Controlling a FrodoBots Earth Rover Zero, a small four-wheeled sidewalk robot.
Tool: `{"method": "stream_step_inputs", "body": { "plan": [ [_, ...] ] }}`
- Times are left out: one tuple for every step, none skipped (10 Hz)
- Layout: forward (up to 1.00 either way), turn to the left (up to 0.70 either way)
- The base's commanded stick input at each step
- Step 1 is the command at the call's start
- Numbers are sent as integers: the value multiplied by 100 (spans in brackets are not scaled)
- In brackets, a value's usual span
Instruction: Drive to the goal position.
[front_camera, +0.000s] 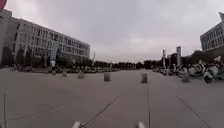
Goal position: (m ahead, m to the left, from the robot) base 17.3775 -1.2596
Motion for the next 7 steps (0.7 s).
{"method": "stream_step_inputs", "body": {
  "plan": [
    [60,0],
    [60,0],
    [60,0],
    [60,0],
    [60,0],
    [60,0],
    [60,0]
  ]
}}
